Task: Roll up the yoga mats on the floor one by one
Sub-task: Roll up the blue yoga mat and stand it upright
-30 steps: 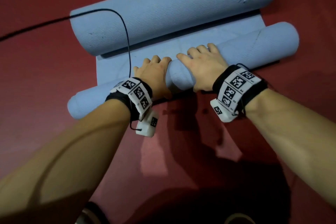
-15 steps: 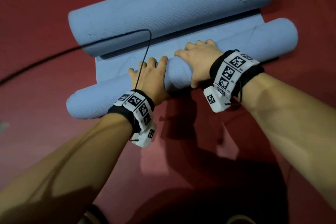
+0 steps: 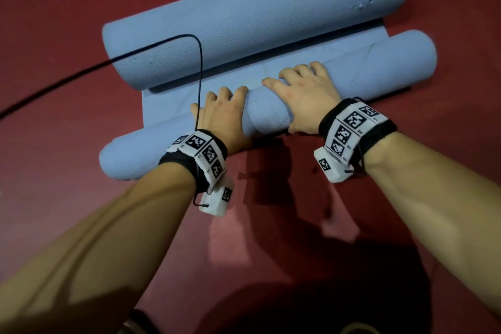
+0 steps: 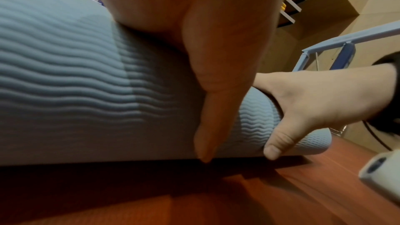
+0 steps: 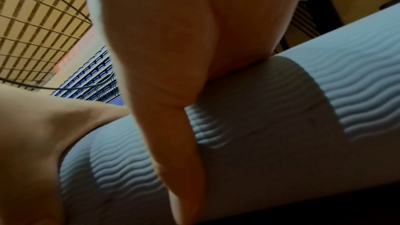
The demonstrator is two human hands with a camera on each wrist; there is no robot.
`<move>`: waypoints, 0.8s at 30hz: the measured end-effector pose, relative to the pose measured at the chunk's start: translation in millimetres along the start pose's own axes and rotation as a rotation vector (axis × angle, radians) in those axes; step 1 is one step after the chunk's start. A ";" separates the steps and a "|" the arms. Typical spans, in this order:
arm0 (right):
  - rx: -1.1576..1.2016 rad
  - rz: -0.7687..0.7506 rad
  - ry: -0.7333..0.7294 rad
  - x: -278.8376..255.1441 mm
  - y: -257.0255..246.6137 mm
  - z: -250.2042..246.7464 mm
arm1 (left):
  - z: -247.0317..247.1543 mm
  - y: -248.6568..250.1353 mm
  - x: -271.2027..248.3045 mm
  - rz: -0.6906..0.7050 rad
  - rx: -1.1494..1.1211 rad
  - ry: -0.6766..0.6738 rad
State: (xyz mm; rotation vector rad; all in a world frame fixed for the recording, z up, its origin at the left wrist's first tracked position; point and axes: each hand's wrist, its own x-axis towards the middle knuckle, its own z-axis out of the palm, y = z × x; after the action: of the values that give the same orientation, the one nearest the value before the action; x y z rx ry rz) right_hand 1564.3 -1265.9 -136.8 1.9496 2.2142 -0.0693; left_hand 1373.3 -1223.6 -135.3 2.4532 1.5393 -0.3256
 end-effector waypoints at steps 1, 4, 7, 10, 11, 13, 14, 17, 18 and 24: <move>0.006 0.000 -0.002 1.1 0.4 -1.7 | -0.7 -0.1 0.6 0.002 -0.005 0.001; 0.018 0.007 -0.008 0.0 -0.5 -3.6 | 0.1 1.0 -1.0 0.000 -0.006 0.016; 0.024 0.025 0.054 -7.8 -3.6 1.5 | 4.3 4.2 -8.4 -0.003 0.012 0.054; 0.040 0.041 0.089 -15.3 -6.5 8.1 | 6.7 7.0 -14.9 -0.004 0.032 0.077; 0.039 0.044 0.091 -16.5 -7.2 7.3 | 6.2 7.7 -16.2 -0.006 0.036 0.074; 0.035 0.051 0.086 -17.7 -8.2 3.3 | 4.1 8.4 -17.3 -0.005 0.039 0.065; 0.036 0.052 0.077 -18.2 -9.3 1.1 | 3.0 8.3 -17.8 -0.003 0.038 0.061; 0.036 0.053 0.038 -22.2 -12.5 -4.4 | 1.2 8.3 -21.1 -0.004 0.035 0.044; 0.034 0.054 0.028 -24.3 -13.8 -5.1 | 1.5 8.0 -23.3 -0.002 0.039 0.037; 0.051 0.051 -0.019 -42.9 -20.5 -5.3 | 3.9 5.5 -39.0 0.024 0.033 -0.015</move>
State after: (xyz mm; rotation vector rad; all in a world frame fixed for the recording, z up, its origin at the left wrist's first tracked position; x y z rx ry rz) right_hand 1548.5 -1309.7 -126.0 2.0222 2.1694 -0.1375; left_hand 1361.4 -1260.3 -126.7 2.4862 1.5095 -0.3663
